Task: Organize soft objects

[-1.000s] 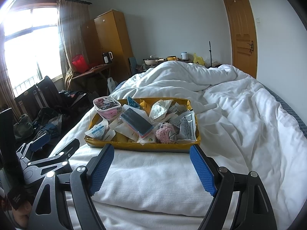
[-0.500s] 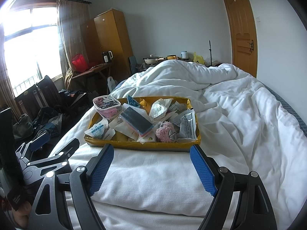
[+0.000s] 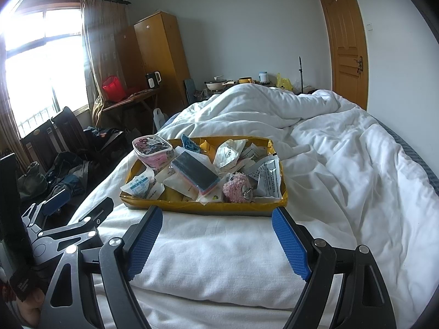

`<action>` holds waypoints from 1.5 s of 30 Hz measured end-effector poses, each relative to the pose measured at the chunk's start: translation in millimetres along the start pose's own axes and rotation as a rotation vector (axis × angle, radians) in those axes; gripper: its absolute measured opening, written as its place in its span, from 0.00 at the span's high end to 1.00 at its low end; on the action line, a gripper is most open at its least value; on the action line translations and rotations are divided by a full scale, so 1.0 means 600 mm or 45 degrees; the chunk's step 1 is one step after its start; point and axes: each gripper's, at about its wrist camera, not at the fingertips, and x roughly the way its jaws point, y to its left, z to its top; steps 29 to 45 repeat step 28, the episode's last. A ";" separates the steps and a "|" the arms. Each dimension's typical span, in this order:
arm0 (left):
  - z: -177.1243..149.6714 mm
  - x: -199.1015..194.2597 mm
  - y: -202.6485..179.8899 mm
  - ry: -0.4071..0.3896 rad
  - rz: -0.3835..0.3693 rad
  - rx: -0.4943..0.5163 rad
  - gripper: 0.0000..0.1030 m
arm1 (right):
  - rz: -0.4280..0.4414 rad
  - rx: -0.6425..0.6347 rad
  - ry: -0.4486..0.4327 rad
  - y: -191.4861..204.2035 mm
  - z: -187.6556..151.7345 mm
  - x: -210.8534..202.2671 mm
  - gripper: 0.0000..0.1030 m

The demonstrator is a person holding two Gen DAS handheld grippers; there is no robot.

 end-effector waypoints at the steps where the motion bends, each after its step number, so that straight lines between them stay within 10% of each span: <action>1: 0.000 0.000 0.000 0.000 0.002 0.000 0.03 | 0.000 0.000 0.000 0.000 0.000 0.000 0.17; 45: -0.001 0.004 0.002 -0.002 -0.007 0.009 0.03 | 0.000 0.000 0.009 0.000 -0.005 0.002 0.17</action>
